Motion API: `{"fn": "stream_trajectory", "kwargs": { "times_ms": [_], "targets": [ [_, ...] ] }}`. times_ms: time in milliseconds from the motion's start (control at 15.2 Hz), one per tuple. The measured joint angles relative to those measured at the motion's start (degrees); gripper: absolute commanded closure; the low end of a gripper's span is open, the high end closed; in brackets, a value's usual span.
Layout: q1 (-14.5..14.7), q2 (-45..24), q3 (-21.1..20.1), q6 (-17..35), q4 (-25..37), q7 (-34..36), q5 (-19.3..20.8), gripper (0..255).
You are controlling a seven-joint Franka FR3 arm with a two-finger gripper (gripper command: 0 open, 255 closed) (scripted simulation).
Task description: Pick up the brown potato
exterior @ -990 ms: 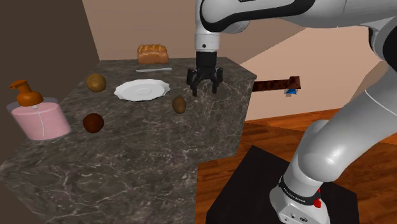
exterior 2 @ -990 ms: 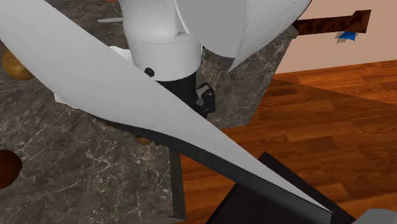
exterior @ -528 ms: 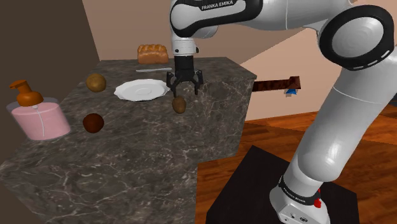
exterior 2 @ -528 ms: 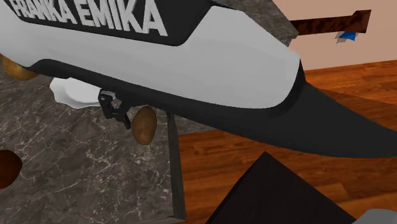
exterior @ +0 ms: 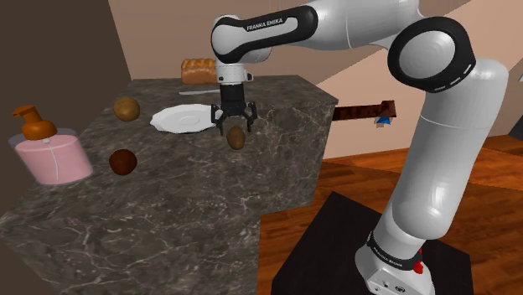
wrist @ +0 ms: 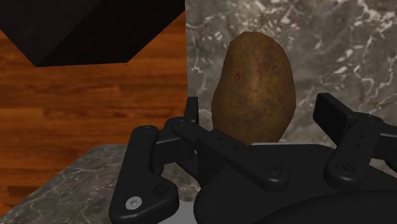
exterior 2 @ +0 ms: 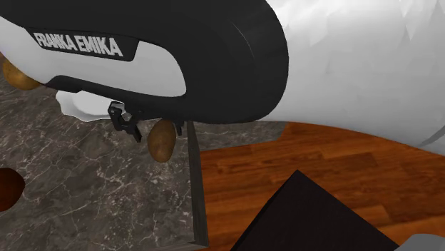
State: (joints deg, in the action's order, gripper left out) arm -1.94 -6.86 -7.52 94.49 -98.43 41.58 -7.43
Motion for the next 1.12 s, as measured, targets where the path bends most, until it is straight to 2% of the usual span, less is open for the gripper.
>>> {"fn": "stream_trajectory", "kwargs": {
  "times_ms": [198,264,924,1122],
  "targets": [
    [0.1,-0.1,0.0,1.8,-1.6,-0.1,0.0,0],
    [0.1,-0.1,0.0,2.0,-1.9,-0.1,0.0,255],
    [0.0,0.0,0.0,2.2,-2.1,-0.2,0.0,255],
    [0.0,0.0,0.0,0.7,-0.7,0.0,0.0,255]
  ]
}}
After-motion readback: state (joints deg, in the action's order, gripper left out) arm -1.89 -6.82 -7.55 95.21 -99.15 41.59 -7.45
